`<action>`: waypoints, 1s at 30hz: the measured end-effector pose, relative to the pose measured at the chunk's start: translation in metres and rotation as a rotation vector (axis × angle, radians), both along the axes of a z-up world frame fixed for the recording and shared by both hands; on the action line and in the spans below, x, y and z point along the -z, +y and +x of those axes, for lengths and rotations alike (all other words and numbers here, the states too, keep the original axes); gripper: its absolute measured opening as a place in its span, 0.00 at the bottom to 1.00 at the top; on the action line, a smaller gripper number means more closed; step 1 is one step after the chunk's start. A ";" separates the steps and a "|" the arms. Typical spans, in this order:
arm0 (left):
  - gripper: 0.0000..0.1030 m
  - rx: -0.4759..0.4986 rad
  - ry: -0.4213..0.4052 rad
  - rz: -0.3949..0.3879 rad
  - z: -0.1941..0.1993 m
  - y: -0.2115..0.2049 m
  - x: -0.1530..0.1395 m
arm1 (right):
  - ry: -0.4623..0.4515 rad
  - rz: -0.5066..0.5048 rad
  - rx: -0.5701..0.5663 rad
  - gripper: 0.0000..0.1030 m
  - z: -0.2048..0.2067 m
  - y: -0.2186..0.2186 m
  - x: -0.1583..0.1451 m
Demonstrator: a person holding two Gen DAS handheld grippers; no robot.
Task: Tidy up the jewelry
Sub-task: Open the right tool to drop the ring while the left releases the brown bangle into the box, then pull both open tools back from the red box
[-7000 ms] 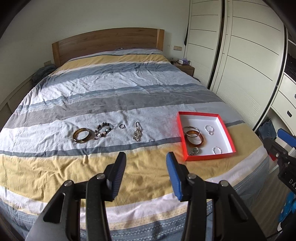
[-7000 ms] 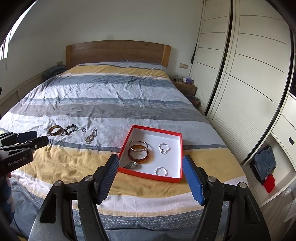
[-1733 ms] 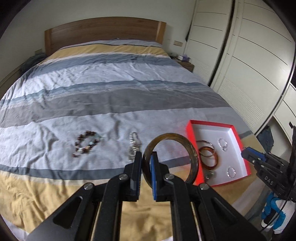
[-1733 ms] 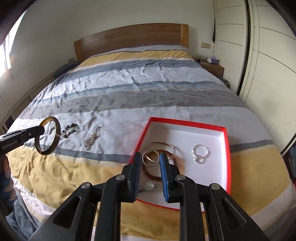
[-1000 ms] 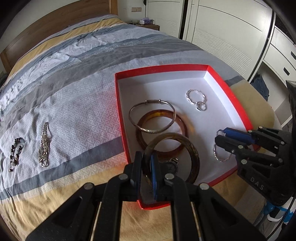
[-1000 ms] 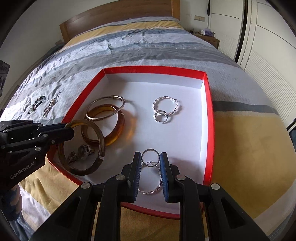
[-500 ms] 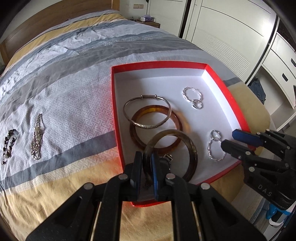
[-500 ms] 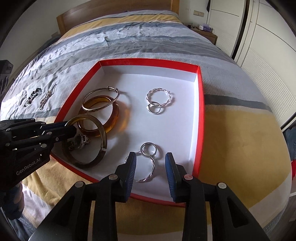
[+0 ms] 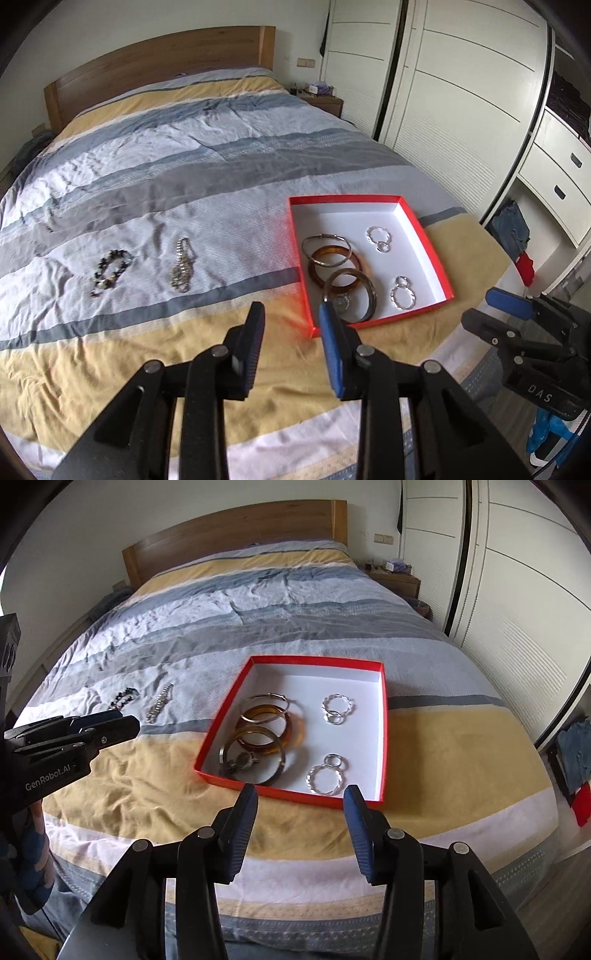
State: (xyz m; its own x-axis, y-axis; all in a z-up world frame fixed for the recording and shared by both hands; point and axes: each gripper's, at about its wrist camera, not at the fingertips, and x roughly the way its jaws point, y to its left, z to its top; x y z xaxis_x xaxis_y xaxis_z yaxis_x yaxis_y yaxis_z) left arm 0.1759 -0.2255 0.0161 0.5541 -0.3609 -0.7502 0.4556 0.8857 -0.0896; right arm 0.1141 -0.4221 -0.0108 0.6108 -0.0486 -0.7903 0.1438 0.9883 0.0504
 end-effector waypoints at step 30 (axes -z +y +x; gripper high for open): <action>0.45 -0.309 -0.256 -0.026 -0.173 0.202 -0.091 | -0.276 -0.062 -0.220 0.71 -0.123 0.206 -0.117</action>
